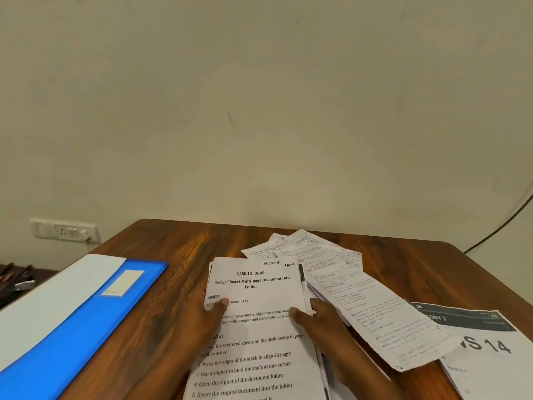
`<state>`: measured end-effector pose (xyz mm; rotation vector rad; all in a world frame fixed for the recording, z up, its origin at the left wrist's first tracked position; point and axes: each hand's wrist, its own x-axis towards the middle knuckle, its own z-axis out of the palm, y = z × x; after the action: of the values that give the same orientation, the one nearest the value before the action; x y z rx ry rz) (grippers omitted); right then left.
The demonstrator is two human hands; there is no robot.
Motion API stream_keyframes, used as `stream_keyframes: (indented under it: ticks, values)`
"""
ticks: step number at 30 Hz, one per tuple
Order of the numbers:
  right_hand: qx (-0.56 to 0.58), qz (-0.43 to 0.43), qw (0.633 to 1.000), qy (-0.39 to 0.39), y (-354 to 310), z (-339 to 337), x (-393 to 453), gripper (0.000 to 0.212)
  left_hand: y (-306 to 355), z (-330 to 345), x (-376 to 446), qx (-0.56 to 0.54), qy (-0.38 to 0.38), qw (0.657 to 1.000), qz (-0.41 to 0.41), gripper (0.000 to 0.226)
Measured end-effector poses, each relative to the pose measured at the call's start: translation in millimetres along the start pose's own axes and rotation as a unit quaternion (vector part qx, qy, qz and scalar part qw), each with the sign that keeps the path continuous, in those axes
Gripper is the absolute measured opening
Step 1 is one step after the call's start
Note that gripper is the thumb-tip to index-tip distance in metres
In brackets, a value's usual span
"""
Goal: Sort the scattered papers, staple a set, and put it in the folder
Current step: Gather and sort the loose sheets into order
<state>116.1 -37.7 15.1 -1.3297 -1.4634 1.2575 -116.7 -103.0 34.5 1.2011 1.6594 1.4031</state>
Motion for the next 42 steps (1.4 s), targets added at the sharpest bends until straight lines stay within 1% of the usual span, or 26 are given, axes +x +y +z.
stream_keyframes:
  ticks: [1, 3, 4, 5, 6, 8, 10, 12, 13, 16, 18, 19, 21, 23, 26, 29, 32, 35, 37, 39, 42]
  values:
    - [-0.010, -0.004, 1.000, -0.002, 2.9, 3.1, -1.0, 0.012, 1.2, 0.7, -1.4, -0.008, -0.005, 1.000, 0.010, 0.050]
    - [0.004, -0.003, 1.000, -0.004, 6.2, 8.6, -4.0, 0.018, 1.1, 2.2, -1.7, -0.041, -0.029, 0.999, 0.018, 0.079]
    - [0.020, -0.001, 1.000, -0.004, 7.9, 9.5, -4.3, 0.020, 0.3, 1.5, -0.8, -0.073, -0.044, 0.996, 0.005, 0.092]
    - [0.033, 0.006, 0.999, -0.006, 7.7, 9.6, -5.0, 0.021, -0.2, -0.7, 1.3, -0.116, -0.056, 0.991, -0.024, 0.096]
    - [0.052, 0.009, 0.999, -0.011, 8.3, 8.6, -3.6, 0.022, -1.4, -3.9, 4.8, -0.165, -0.072, 0.982, -0.060, 0.092]
    - [0.083, 0.014, 0.996, -0.015, 9.4, 4.6, 0.3, 0.024, -4.7, -12.7, 12.8, -0.226, -0.123, 0.959, -0.121, 0.074]
    - [0.098, 0.019, 0.995, -0.009, 8.1, 1.9, 1.7, 0.024, -4.6, -17.5, 13.0, -0.232, -0.169, 0.945, -0.157, 0.060]
    - [0.093, 0.013, 0.995, -0.015, 7.0, 3.8, 1.3, 0.025, -5.0, -15.5, 10.6, -0.212, -0.189, 0.943, -0.173, 0.052]
    - [0.083, 0.008, 0.996, -0.020, 6.4, 5.9, -0.1, 0.025, -5.5, -13.3, 10.0, -0.196, -0.185, 0.947, -0.174, 0.049]
    - [0.061, -0.005, 0.998, -0.029, 5.2, 10.7, -5.4, 0.023, -4.8, -14.9, 16.8, -0.130, -0.142, 0.968, -0.160, 0.036]
    - [0.047, 0.003, 0.998, -0.051, 1.0, 11.5, -9.9, 0.021, -2.4, -23.1, 23.4, -0.103, -0.121, 0.974, -0.161, 0.039]
    - [0.034, 0.013, 0.997, -0.067, -3.3, 10.6, -13.4, 0.019, -1.0, -29.4, 26.5, -0.090, -0.118, 0.976, -0.159, 0.037]
    - [-0.007, 0.030, 0.996, -0.088, -12.4, 6.6, -19.2, 0.015, 1.9, -44.9, 31.6, -0.070, -0.094, 0.983, -0.144, 0.023]
    - [-0.047, 0.017, 0.996, -0.074, -15.7, -1.1, -19.0, 0.011, 1.1, -63.6, 41.5, -0.063, -0.050, 0.988, -0.131, 0.022]
    - [-0.124, -0.022, 0.992, -0.001, -13.3, -12.4, -9.7, 0.001, -5.5, -87.9, 53.3, -0.034, -0.001, 0.992, -0.119, 0.020]
    - [-0.219, -0.041, 0.973, 0.053, -9.5, -17.2, 8.4, 0.011, -17.0, -100.9, 58.6, -0.024, 0.001, 0.992, -0.121, 0.018]
    - [-0.275, -0.046, 0.959, 0.054, -13.4, -15.4, 32.0, 0.025, -28.7, -102.6, 61.8, -0.001, -0.018, 0.992, -0.124, 0.020]
    - [-0.333, -0.053, 0.940, 0.053, -14.6, -12.2, 58.1, 0.044, -32.9, -100.3, 62.1, 0.001, -0.029, 0.991, -0.132, 0.018]
    - [-0.343, -0.047, 0.936, 0.060, -12.0, -9.9, 74.3, 0.058, -34.9, -100.9, 63.6, -0.005, -0.027, 0.991, -0.132, 0.018]
    - [-0.350, -0.039, 0.934, 0.068, -8.9, -6.7, 86.1, 0.067, -36.0, -101.7, 64.3, -0.013, -0.024, 0.991, -0.133, 0.018]
    - [-0.354, -0.033, 0.931, 0.083, -3.4, -0.9, 93.2, 0.069, -37.3, -101.4, 64.8, -0.011, -0.020, 0.991, -0.131, 0.017]
